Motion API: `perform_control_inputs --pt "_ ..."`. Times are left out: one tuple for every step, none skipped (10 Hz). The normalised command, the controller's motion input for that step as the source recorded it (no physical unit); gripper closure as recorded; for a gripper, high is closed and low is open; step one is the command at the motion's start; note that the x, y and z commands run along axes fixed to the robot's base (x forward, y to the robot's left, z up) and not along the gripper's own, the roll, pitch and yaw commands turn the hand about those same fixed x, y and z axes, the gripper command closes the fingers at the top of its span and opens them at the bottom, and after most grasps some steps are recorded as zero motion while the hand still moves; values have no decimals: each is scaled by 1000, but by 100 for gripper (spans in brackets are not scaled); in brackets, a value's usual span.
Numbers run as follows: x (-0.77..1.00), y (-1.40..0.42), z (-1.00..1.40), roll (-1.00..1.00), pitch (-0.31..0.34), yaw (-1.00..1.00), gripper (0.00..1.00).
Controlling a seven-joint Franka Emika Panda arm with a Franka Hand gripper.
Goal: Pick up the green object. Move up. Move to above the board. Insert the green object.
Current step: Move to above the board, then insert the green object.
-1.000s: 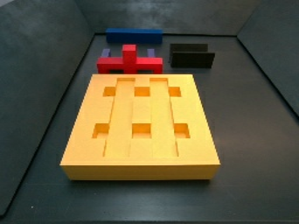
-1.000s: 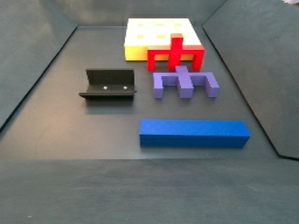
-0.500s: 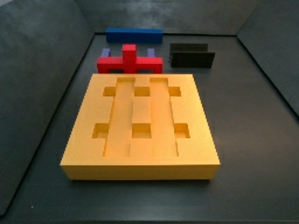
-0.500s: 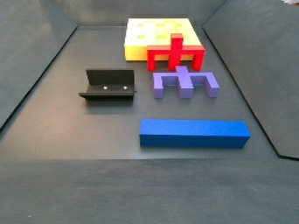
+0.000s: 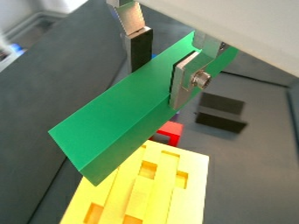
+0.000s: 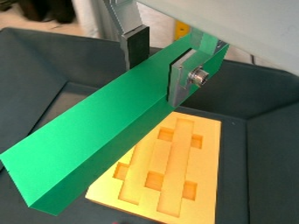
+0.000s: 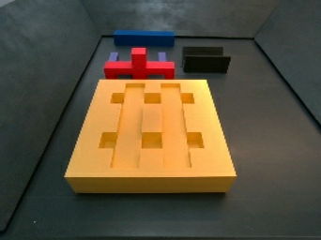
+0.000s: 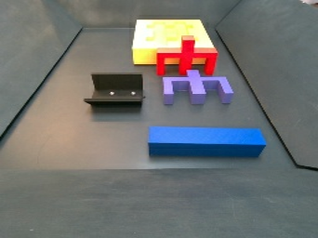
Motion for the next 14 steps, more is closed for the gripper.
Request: perform_control_inputs --pt "73 -77 29 43 180 1000 100" --pt "78 -56 25 51 208 1000 100" --pt "78 -42 22 68 261 1000 100" --pt "79 -37 31 71 254 798 100" --pt "78 -33 29 66 206 448 100" --pt "73 -30 25 62 168 271 100" --pt "-254 -34 -569 -263 -76 0 100" --pt "-363 -231 -569 -249 -66 0 100" --pt "-391 -229 -626 -223 -60 0 100" --pt "-403 -217 -680 -199 -43 34 100" --pt "-409 -260 -809 -13 -170 0 100" --pt "-383 -257 -863 123 -187 0 100" --pt "-289 -206 -874 210 -126 26 100" --pt "-186 -34 -746 130 -40 100 100"
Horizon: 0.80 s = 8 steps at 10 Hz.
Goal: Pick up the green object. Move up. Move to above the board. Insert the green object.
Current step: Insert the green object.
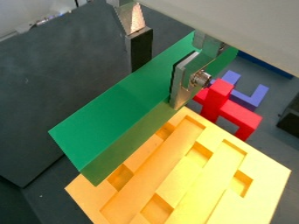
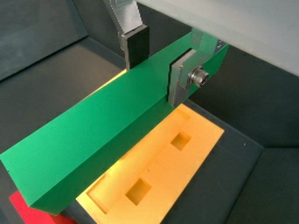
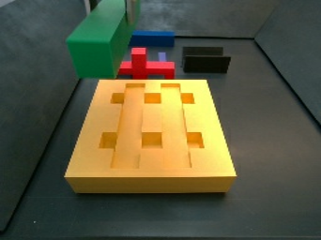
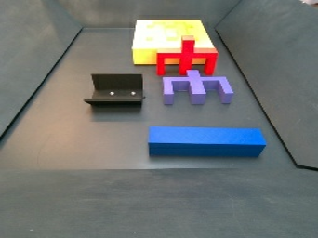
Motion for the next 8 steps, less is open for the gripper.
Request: perform_control_inputs --pt "-154 0 -691 10 -39 123 100" --pt "-89 0 -654 0 -6 129 100" --pt "0 -51 -706 0 0 160 100" --pt "63 -160 -751 34 1 80 100" --pt "43 -246 -757 229 0 37 100" --pt "0 -297 -654 347 0 140 100" --pt "0 -246 -703 301 0 94 100" --pt "91 -123 -657 287 0 0 100"
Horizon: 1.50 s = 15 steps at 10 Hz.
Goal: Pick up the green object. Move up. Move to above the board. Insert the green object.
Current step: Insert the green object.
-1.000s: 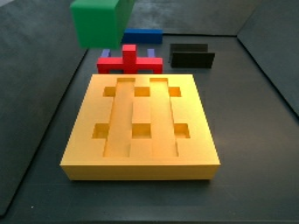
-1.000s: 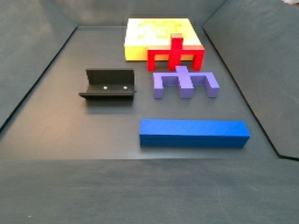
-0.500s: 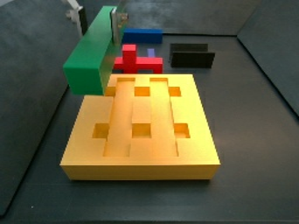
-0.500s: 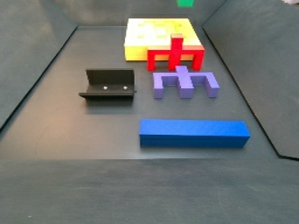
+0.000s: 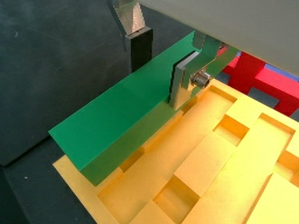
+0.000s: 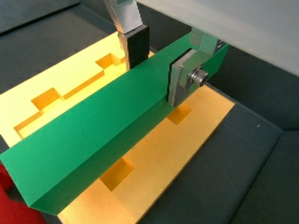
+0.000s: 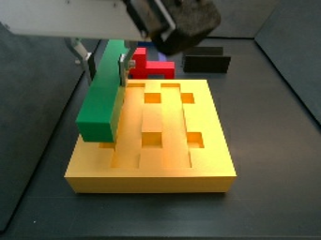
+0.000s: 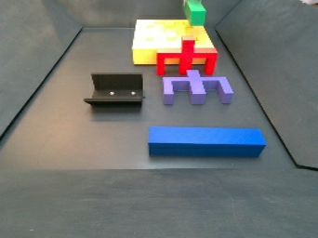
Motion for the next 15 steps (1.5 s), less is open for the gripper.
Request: perform_control_inputs --pt "120 -71 -611 220 0 11 100" --pt "306 -54 -511 0 0 20 100" --pt "237 0 -457 -79 0 0 100" --pt "77 0 -406 -130 0 0 100" --pt "9 0 -383 -123 0 0 100" --pt "0 0 -320 -89 0 0 100" --pt "29 -20 -260 -59 0 0 100" --pt "20 0 -277 -33 0 0 100" --pt "183 0 -311 -10 0 0 100" --pt "234 0 -337 0 0 0 100" --pt "103 3 -397 9 0 0 100" --pt "169 0 -400 29 0 0 100" --pt "120 -40 -371 0 0 0 100" --pt "74 0 -420 0 0 -63 100" --pt "83 0 -454 1 0 -117 100"
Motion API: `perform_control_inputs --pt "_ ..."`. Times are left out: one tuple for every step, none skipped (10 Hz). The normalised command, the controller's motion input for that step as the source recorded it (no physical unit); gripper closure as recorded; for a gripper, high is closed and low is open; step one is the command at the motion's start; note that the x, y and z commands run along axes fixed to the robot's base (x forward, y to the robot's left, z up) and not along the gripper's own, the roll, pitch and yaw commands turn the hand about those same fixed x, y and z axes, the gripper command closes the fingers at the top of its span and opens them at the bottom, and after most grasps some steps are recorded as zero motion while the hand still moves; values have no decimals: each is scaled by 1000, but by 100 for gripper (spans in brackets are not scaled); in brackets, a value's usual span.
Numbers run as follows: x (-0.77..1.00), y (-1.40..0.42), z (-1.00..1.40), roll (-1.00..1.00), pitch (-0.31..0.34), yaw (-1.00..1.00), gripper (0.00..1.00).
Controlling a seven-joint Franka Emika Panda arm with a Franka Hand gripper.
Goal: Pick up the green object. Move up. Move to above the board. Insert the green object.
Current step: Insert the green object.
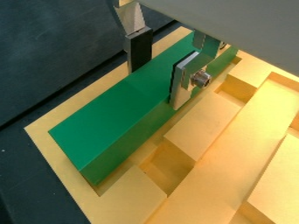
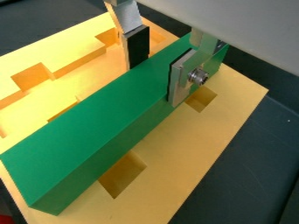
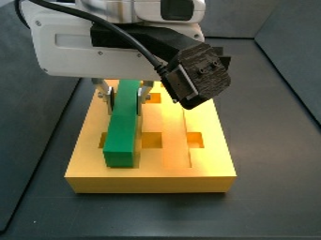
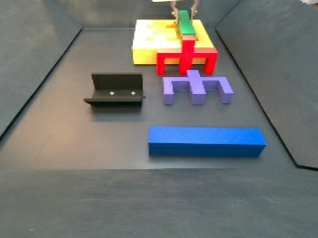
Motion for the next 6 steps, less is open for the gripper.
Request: perform_control_inputs --pt "311 -11 -374 0 24 -126 100" --pt "240 0 -420 0 17 -100 100" --pt "300 0 -403 14 43 -89 100" --pt "111 0 -391 19 1 0 100" --pt "0 0 -314 0 0 17 100" --pt "0 0 0 0 0 0 100"
